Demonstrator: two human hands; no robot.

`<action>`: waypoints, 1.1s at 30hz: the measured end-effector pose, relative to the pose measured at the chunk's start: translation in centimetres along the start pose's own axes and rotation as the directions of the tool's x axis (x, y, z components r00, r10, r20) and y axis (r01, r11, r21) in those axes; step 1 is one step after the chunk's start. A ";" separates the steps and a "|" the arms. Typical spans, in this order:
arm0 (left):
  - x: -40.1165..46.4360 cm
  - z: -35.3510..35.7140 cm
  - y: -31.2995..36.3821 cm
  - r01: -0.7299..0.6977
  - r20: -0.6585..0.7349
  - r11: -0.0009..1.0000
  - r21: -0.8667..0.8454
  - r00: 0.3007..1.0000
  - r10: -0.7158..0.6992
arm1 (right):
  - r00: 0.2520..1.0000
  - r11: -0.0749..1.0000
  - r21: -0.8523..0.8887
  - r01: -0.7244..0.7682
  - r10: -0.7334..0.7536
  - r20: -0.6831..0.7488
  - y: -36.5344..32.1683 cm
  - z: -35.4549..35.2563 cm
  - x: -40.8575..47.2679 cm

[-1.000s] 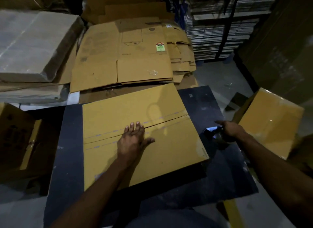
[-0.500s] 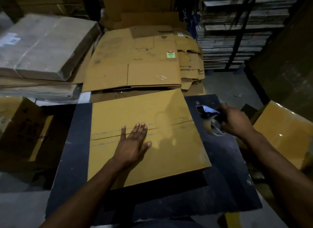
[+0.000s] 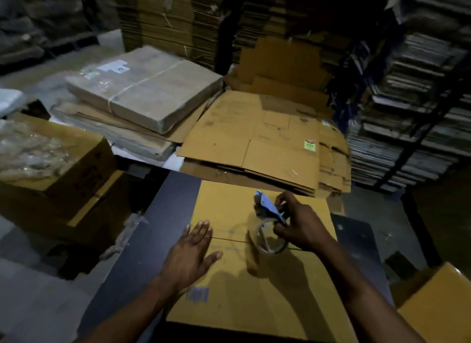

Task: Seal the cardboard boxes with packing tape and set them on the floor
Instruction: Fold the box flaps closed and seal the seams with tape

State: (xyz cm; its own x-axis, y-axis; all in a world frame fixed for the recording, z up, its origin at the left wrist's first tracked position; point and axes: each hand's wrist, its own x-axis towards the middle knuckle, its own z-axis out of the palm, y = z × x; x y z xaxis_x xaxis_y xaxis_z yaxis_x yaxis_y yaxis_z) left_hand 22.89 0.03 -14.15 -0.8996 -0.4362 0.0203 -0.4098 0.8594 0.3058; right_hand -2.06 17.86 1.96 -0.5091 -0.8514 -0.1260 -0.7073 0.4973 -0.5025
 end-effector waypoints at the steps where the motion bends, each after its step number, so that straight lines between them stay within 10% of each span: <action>1: -0.1 0.1 0.1 0.011 -0.024 1.000 -0.014 1.000 -0.012 | 1.000 1.000 0.024 0.009 -0.009 0.025 -0.9 0.2 0.3; 16: -0.5 -2.0 0.4 0.061 0.030 0.998 0.027 0.998 -0.062 | 0.993 0.944 -0.322 0.077 -0.043 0.111 -6.6 5.0 3.0; 20: -0.6 -2.5 -0.1 0.104 -0.025 0.974 -0.203 0.993 -0.112 | 0.988 0.904 -0.418 0.089 -0.028 0.151 -6.9 5.2 3.2; 23: -0.1 -3.6 0.1 0.193 -0.221 0.775 -0.602 0.892 -0.394 | 0.986 0.880 -0.465 0.098 -0.023 0.163 -7.3 5.2 3.5; 27: 1.3 -7.1 1.5 0.324 0.315 -0.072 -0.943 0.810 -0.495 | 0.979 0.868 -0.473 0.149 -0.062 0.194 -8.2 5.5 3.8; 33: 0.8 -8.4 2.3 0.417 0.345 0.098 -0.904 0.844 -0.411 | 0.969 0.828 -0.516 0.218 -0.118 0.218 -9.2 5.8 4.1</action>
State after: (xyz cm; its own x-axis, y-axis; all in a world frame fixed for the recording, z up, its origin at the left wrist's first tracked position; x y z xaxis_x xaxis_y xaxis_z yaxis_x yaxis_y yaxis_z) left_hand 22.47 -0.60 -5.38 -0.6428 -0.6294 -0.4367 -0.2790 -0.3385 0.8986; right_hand 5.25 8.86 1.07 -0.3023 -0.9200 -0.2495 -0.9499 0.3127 -0.0021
